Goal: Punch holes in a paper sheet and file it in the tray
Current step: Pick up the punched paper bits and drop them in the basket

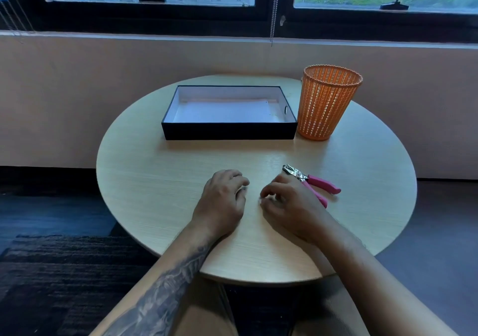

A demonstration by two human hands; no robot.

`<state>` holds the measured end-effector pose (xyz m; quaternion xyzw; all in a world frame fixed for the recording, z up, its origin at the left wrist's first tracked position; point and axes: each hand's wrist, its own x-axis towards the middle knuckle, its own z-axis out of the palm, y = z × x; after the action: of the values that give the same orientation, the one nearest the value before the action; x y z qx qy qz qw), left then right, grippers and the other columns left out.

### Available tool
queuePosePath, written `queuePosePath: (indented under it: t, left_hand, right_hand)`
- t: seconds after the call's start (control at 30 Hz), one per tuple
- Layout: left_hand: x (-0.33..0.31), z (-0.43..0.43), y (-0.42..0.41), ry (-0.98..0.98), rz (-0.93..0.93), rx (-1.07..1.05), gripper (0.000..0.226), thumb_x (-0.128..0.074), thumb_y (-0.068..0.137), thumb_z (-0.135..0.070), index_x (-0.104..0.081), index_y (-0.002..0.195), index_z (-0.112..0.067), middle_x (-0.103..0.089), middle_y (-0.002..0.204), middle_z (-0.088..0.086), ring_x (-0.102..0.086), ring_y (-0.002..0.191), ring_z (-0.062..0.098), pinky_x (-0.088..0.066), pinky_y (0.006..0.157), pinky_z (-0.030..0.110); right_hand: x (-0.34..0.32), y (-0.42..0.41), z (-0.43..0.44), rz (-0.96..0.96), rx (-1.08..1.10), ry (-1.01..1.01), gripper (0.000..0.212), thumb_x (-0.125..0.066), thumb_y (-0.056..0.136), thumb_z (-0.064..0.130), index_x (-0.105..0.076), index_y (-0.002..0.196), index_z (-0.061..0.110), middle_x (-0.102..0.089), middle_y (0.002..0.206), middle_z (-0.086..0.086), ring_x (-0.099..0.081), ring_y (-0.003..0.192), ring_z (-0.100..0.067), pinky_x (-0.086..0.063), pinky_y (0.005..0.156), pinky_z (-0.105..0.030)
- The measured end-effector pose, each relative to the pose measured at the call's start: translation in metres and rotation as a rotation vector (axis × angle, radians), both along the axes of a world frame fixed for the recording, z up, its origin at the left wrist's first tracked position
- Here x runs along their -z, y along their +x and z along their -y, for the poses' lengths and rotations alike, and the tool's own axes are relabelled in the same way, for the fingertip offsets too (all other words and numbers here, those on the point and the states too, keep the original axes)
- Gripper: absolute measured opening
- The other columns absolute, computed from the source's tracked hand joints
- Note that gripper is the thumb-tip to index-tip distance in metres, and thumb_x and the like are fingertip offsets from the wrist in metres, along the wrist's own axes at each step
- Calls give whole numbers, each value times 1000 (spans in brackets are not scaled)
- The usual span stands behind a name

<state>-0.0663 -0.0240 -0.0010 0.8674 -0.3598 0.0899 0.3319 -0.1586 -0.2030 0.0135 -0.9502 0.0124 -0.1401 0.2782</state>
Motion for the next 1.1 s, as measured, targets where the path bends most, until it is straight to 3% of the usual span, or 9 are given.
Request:
queuePosePath:
  t: [0.23,0.53,0.67,0.83,0.97,1.1]
  left_hand:
    - [-1,1,0,31,3,-10,20,-53,94,-23,-69,105,-19,-62,116,-5,-49,115,15,-38,102,34]
    - [-2,0,-1,38,-5,-20,19,-53,93,-21,-69,104,-21,-62,116,-7,-48,117,13,-30,99,25]
    - [-3,1,-1,30,-9,-25,18,-54,93,-20,-69,103,-21,-62,114,-8,-49,115,13,-30,98,25]
    - [-1,2,0,16,-11,-21,17,-55,93,-20,-70,102,-21,-62,114,-9,-49,115,12,-30,98,24]
    - [2,2,4,-40,-90,-36,17,-58,91,-21,-70,103,-25,-63,116,-12,-49,117,9,-34,101,26]
    - [-11,11,17,-84,-147,-35,19,-59,88,-20,-70,102,-26,-65,112,-14,-53,111,11,-43,99,36]
  right_hand:
    - [-23,9,-9,-39,-76,-323,16,-63,93,33,-76,98,27,-66,94,6,-63,83,-15,-51,69,-33]
    - [-17,16,-14,34,-79,-567,12,-63,90,24,-71,82,23,-63,75,4,-64,70,-20,-32,56,-26]
    - [-12,11,-12,43,-74,-482,12,-59,95,23,-65,85,22,-61,80,5,-58,74,-17,-33,60,-26]
    - [-20,10,1,4,-20,-194,13,-54,97,18,-61,86,19,-60,87,7,-57,77,-15,-51,70,-38]
    - [-34,8,16,16,37,-101,10,-56,100,27,-63,95,22,-63,92,12,-59,80,-8,-50,72,-28]
    - [-52,16,38,84,45,41,9,-61,98,22,-62,89,22,-62,84,11,-57,77,-4,-46,69,-26]
